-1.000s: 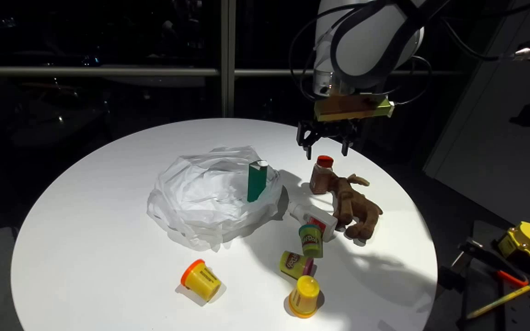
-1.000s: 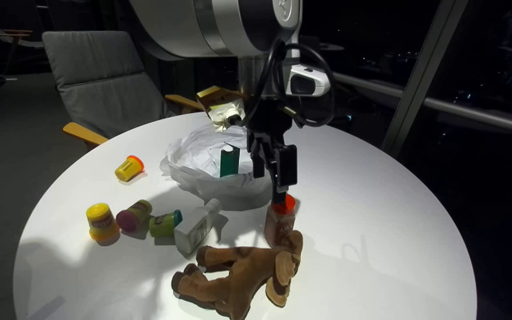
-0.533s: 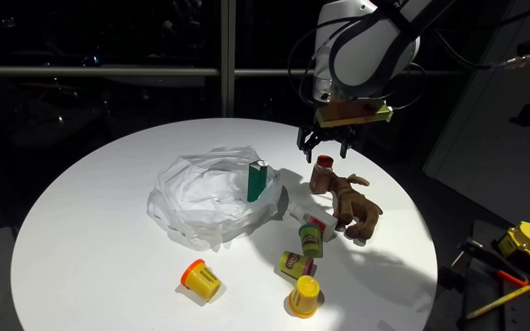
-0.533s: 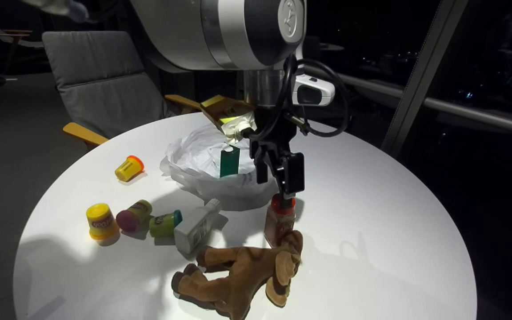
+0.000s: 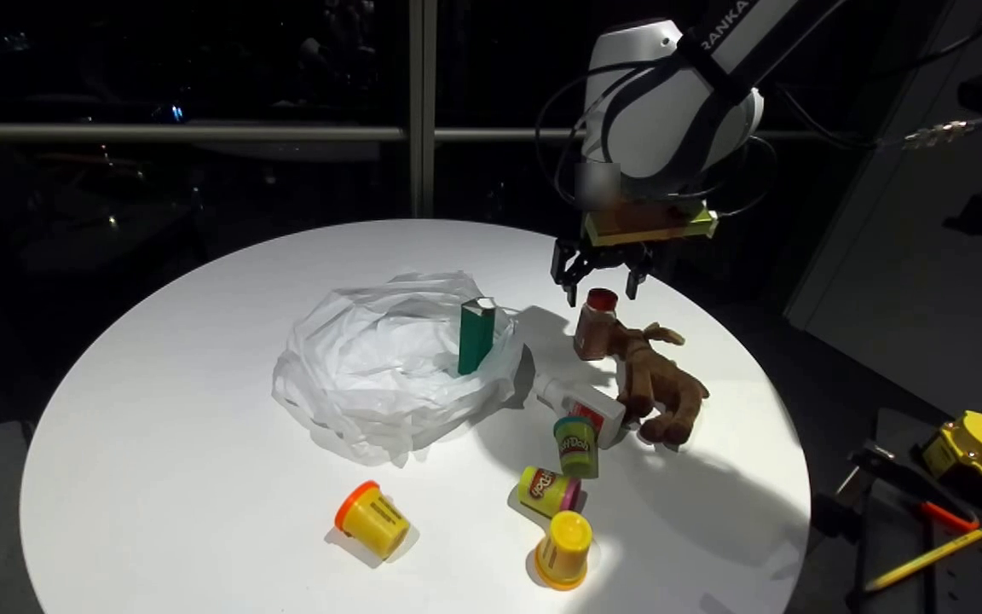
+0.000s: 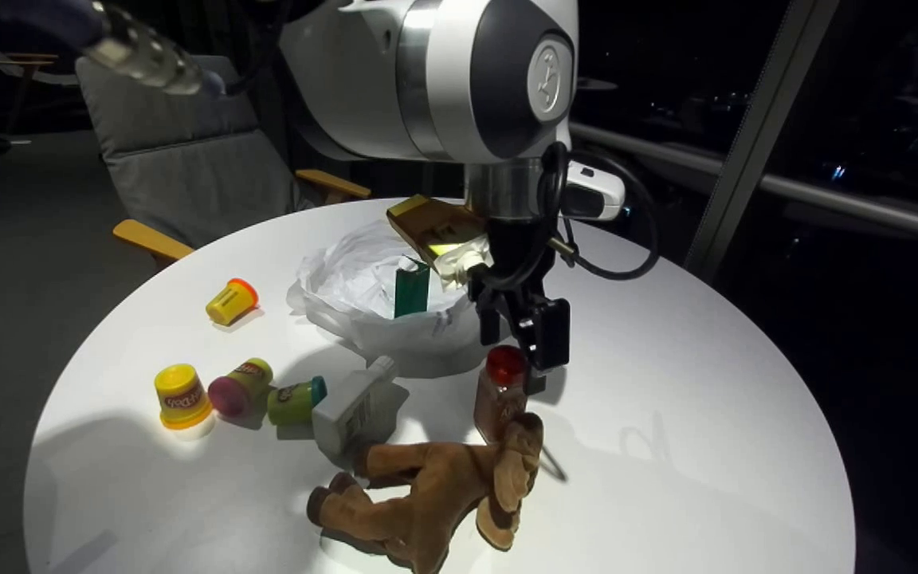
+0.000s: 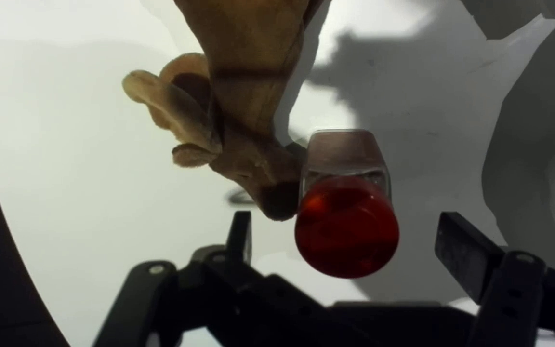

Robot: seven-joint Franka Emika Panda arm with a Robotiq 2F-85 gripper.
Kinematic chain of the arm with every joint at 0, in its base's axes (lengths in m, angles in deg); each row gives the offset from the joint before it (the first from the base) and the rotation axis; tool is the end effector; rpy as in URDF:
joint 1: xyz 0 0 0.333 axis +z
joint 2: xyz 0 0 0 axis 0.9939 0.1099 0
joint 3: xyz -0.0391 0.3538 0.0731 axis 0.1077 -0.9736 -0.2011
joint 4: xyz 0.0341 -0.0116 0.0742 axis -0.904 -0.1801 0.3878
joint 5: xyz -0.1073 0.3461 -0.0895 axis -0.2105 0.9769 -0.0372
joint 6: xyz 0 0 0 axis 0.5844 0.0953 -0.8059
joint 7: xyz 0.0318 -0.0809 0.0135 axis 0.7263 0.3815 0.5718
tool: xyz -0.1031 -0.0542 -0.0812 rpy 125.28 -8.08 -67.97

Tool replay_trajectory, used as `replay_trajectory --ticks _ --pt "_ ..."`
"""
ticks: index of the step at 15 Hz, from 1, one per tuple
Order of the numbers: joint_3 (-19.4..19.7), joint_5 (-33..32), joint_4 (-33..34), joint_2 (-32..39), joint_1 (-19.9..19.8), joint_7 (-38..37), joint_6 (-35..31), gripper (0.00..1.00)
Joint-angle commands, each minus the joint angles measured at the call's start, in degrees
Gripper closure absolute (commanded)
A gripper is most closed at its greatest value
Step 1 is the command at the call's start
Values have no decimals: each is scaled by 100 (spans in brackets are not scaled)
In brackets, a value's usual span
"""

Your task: Put the objects on the table into the plastic bag.

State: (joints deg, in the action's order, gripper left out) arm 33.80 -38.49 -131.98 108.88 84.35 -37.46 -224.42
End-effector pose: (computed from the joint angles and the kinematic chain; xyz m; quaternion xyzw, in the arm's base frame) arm 0.5968 -0.1013 0.2019 0.9404 -0.3298 0.0069 0.0832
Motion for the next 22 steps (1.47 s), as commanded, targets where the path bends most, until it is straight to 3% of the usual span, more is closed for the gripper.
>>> replay_trajectory --ticks 1,4,7,11,15,19,22 --pt "-80 417 182 104 -136 448 -129 32" --pt "-95 673 172 58 -137 641 -95 58" --pt "-14 759 139 -26 -43 596 43 76" --pt "260 516 -104 -597 242 207 197 76" --pt "701 -655 20 -1270 919 -653 239 76" --pt "197 -1326 774 -1519 1130 -951 825 76" --pt "-260 -1389 1710 -902 1146 -789 888 76"
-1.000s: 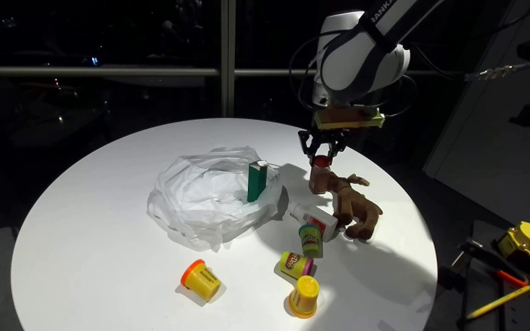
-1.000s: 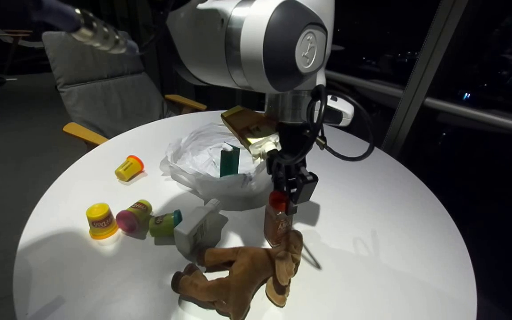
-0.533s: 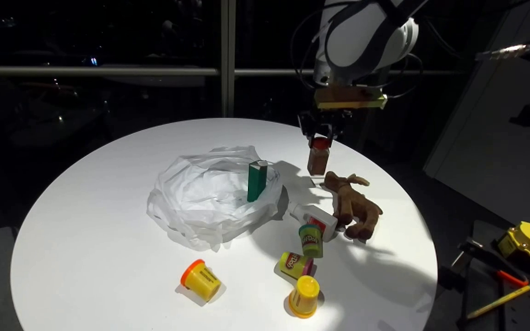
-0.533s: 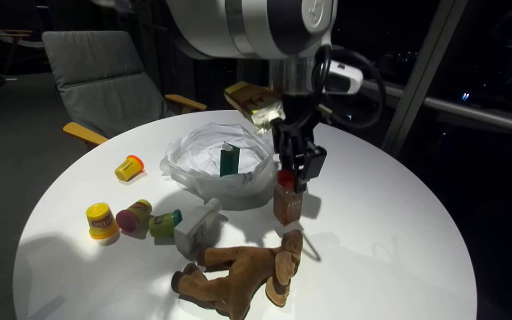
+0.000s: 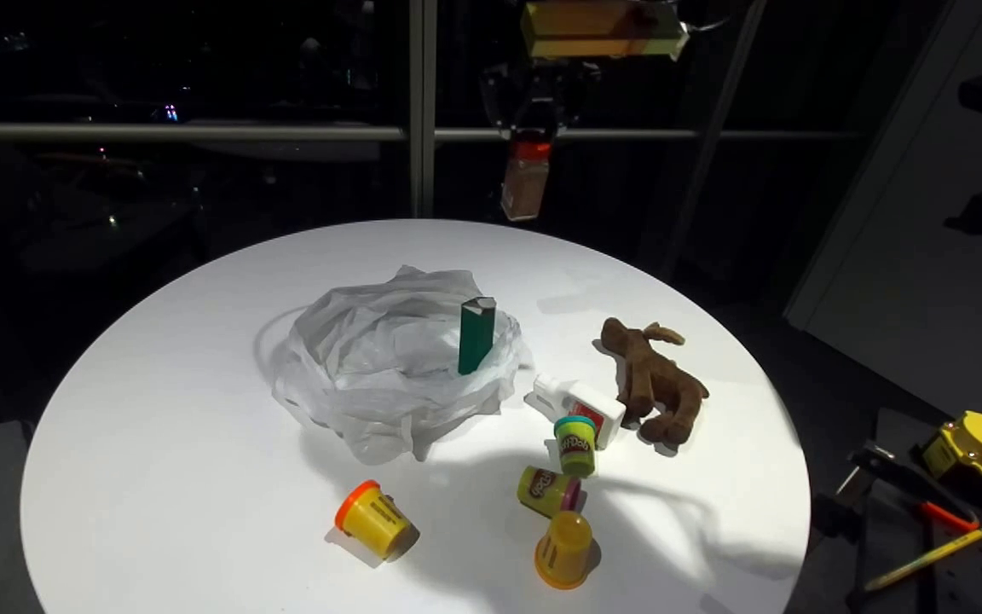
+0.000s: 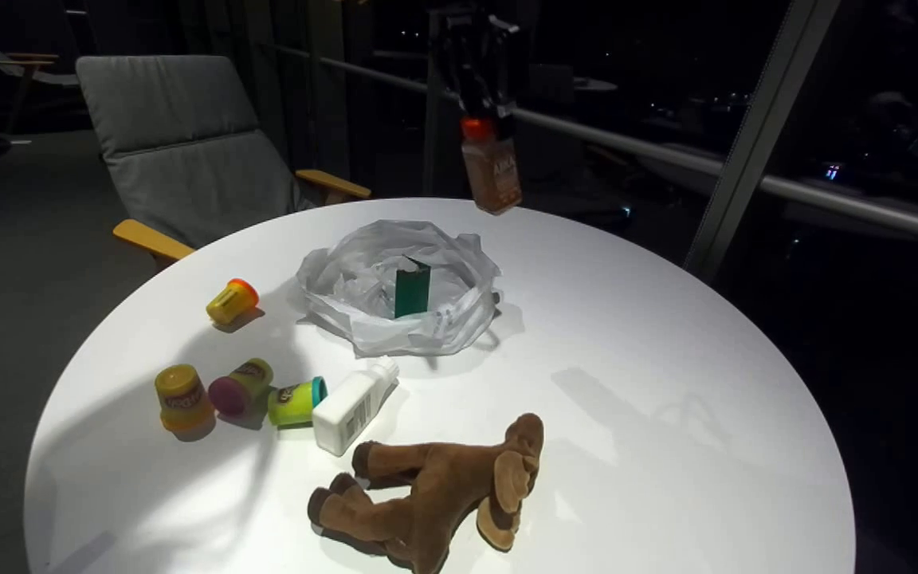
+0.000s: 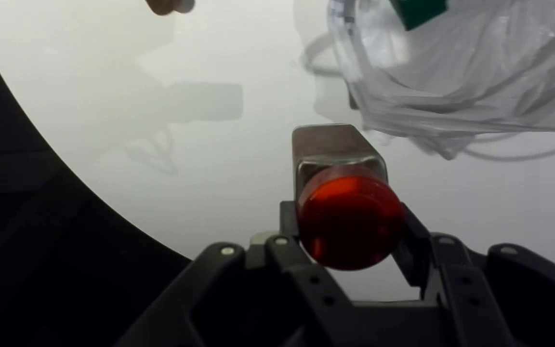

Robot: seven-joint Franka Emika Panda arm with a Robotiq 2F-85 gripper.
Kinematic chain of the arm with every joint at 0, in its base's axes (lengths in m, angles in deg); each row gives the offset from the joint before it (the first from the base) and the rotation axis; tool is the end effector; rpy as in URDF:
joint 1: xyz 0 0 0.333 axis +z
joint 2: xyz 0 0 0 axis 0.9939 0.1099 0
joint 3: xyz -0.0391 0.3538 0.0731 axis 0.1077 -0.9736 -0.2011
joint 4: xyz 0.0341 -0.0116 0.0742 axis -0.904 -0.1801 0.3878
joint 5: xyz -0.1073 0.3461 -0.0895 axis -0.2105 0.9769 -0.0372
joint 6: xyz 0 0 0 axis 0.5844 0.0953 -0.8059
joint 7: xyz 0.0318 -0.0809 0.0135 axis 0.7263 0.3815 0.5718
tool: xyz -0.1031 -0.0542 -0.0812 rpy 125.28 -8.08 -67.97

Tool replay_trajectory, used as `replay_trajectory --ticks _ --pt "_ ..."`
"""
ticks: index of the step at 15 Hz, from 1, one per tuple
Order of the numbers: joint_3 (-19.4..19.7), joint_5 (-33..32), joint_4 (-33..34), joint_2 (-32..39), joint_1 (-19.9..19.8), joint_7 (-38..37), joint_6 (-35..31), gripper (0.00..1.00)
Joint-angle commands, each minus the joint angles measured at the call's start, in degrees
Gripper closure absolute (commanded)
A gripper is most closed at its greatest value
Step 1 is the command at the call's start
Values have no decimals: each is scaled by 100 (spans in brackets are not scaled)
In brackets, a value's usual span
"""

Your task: Put the objects on the table into the plastic bag.

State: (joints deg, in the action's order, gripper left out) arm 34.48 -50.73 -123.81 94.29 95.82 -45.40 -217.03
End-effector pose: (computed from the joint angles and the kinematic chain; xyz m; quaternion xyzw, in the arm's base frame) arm 0.6445 0.0100 0.4077 0.9490 -0.2487 0.1678 0.0970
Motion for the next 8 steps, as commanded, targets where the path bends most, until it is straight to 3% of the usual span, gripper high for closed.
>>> replay_trajectory --ticks 1,8 --pt "-416 -219 1141 744 36 0 86 76" --pt "-752 525 2772 2625 -54 688 71 76"
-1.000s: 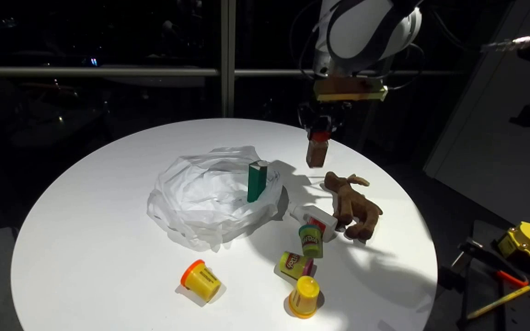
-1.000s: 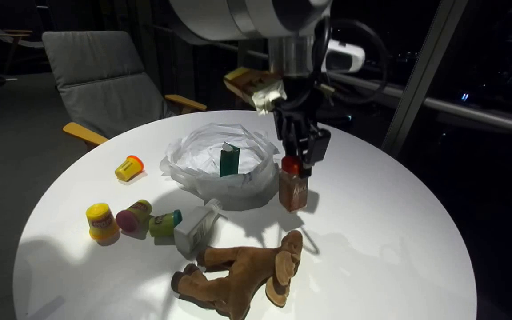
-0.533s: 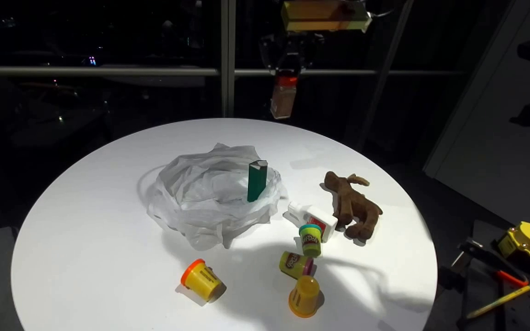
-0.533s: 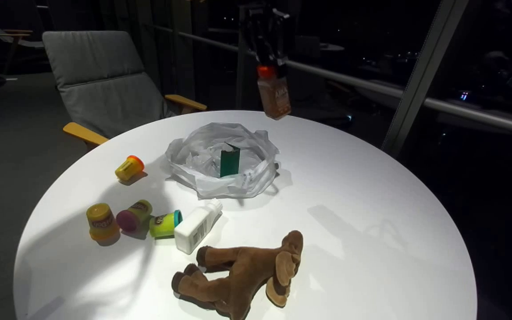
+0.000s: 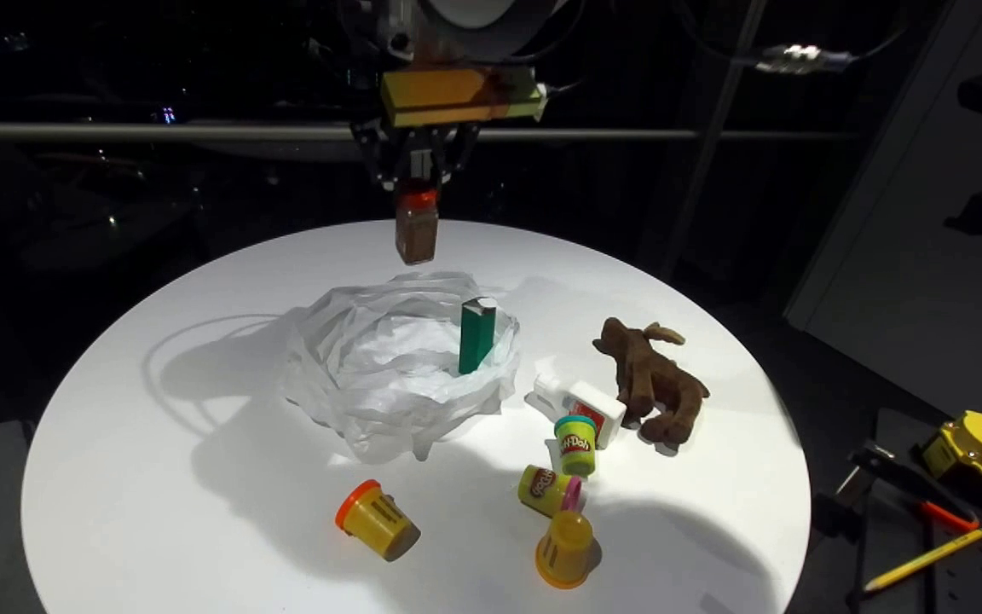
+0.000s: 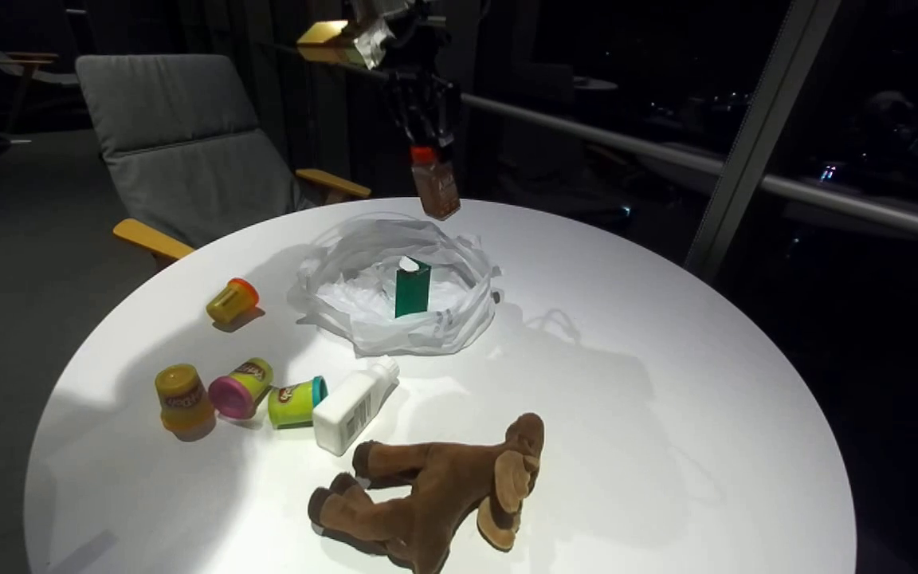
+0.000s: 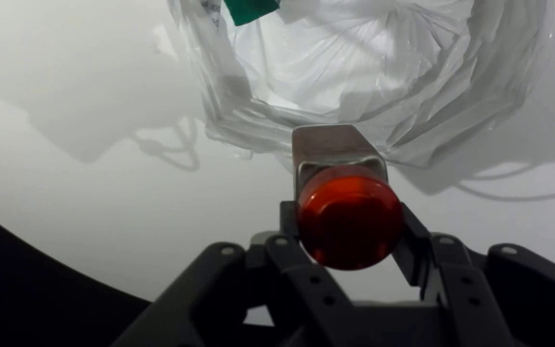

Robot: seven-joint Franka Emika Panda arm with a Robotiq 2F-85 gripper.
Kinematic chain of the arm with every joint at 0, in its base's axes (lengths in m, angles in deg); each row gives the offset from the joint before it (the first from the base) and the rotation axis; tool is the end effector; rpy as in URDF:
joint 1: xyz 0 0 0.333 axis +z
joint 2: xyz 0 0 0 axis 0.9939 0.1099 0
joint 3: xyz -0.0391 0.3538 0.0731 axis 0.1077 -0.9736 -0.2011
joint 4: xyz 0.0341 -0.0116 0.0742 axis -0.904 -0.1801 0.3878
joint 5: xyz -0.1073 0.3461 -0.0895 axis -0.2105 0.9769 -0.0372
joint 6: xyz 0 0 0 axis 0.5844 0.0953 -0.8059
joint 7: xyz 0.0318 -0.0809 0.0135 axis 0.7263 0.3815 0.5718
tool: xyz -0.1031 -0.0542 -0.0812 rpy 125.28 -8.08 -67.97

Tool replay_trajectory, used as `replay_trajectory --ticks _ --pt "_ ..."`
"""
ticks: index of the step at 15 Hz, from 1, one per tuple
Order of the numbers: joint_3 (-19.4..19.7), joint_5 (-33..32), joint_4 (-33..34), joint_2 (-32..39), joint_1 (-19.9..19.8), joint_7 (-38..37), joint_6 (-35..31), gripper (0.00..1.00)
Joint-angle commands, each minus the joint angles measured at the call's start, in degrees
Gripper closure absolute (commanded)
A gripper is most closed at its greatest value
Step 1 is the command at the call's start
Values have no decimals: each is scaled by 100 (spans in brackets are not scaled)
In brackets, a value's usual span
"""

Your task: Put the objects on the table into the plastic bag.

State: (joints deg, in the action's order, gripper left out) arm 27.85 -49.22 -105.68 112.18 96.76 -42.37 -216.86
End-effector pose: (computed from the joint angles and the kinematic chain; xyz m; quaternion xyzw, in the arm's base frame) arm 0.7290 0.1104 0.3362 0.9689 -0.1669 0.1657 0.0772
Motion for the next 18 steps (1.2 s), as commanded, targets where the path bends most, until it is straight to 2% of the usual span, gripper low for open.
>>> replay_trajectory --ticks 1,6,10,11,12,13,15,18 --pt "-56 485 1180 1092 -157 413 59 76" --pt "-189 1240 1940 1911 -359 991 199 76" --pt "-99 1563 2444 2305 -366 1098 413 76" --pt "-93 1607 2528 2364 -367 1099 476 26" --pt "-102 1666 2624 2418 -385 1096 546 25" --pt "-110 1715 2711 2459 -399 1105 610 19" --pt "-71 1756 2763 2401 -368 1031 689 3" --pt "91 1676 2602 2086 -277 803 649 0"
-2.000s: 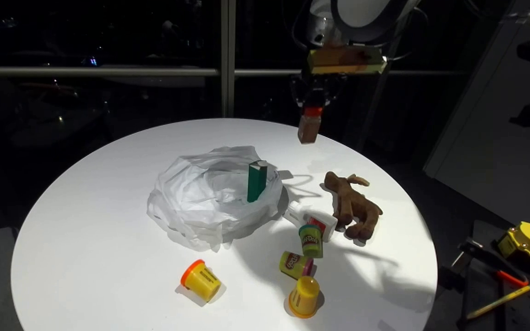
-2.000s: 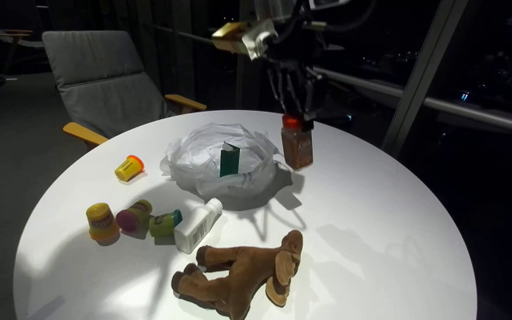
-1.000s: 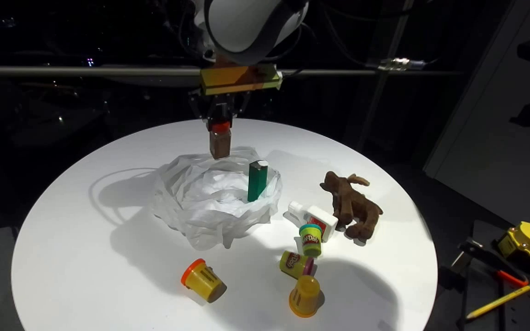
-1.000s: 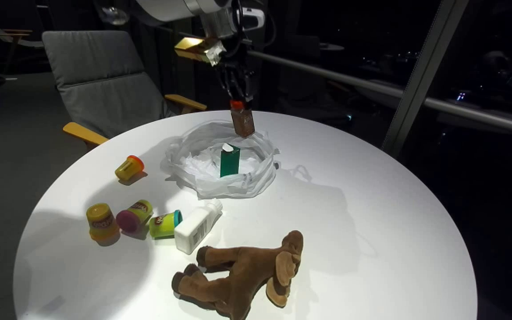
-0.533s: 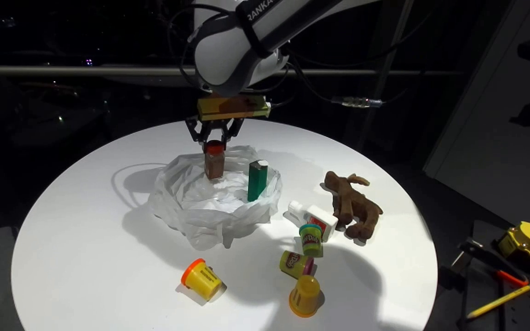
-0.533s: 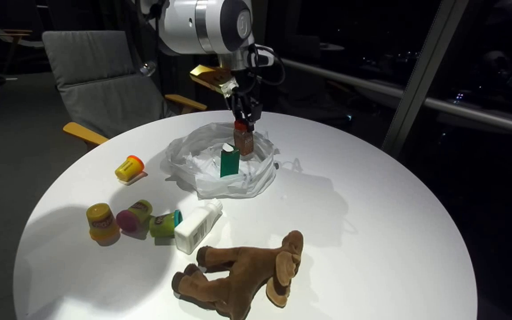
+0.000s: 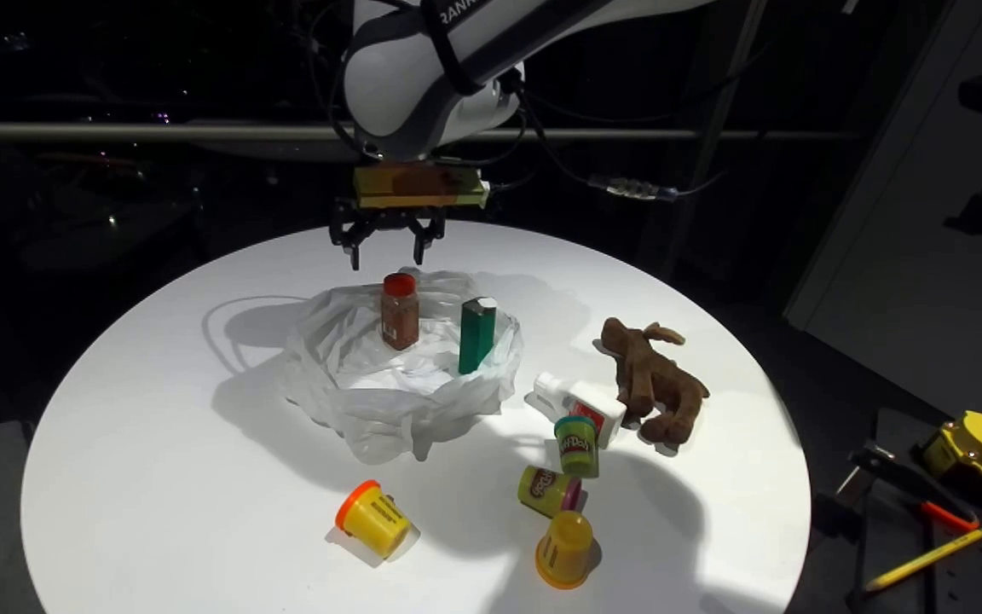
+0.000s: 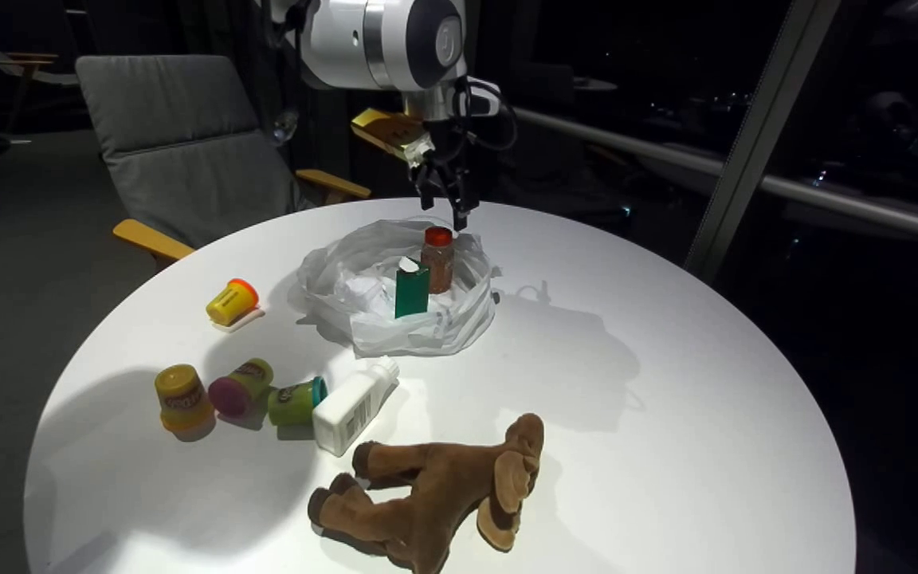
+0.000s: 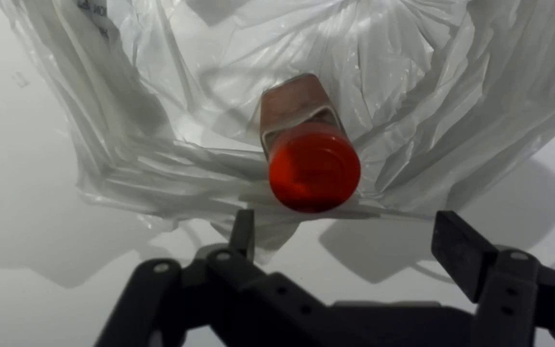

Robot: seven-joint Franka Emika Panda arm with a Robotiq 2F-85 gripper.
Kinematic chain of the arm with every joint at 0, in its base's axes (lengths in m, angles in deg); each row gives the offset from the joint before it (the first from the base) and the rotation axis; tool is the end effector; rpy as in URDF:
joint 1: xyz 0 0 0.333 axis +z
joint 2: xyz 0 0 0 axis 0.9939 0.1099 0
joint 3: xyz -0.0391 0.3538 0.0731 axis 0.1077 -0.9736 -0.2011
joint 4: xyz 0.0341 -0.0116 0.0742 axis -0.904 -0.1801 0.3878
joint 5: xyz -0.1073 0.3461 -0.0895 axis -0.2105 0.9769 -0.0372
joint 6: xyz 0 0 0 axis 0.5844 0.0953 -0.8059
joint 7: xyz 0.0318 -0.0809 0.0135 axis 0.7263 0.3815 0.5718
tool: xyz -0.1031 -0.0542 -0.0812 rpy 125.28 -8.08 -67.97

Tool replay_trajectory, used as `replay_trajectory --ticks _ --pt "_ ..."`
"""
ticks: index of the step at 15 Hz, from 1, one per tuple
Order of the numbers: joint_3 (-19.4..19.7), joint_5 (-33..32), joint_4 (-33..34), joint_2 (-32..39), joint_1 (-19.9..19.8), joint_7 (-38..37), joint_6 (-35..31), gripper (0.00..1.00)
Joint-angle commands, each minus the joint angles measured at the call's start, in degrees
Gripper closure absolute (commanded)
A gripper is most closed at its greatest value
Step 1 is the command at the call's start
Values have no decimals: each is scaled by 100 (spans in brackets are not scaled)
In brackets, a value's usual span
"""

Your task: Put the objects on the table into the plastic bag.

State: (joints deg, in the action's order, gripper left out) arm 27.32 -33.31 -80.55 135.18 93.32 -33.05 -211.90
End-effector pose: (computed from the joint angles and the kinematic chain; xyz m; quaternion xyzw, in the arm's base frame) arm 0.8084 0.0968 0.2160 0.9746 -0.1972 0.1051 0.0105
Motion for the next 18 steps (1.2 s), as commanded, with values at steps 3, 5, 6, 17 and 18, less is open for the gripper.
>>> replay_trajectory --ticks 3,5,6,17,18 --pt "491 -116 -651 -915 228 -556 -222 0" --pt "709 -247 -1257 -1417 313 -840 -438 0" --pt "822 -308 -1447 -1583 343 -1038 -468 0" --pt "1057 -1879 -4560 -3136 671 -1322 -1849 0" --pt "1181 -2134 -4864 -3272 780 -1504 -2020 0"
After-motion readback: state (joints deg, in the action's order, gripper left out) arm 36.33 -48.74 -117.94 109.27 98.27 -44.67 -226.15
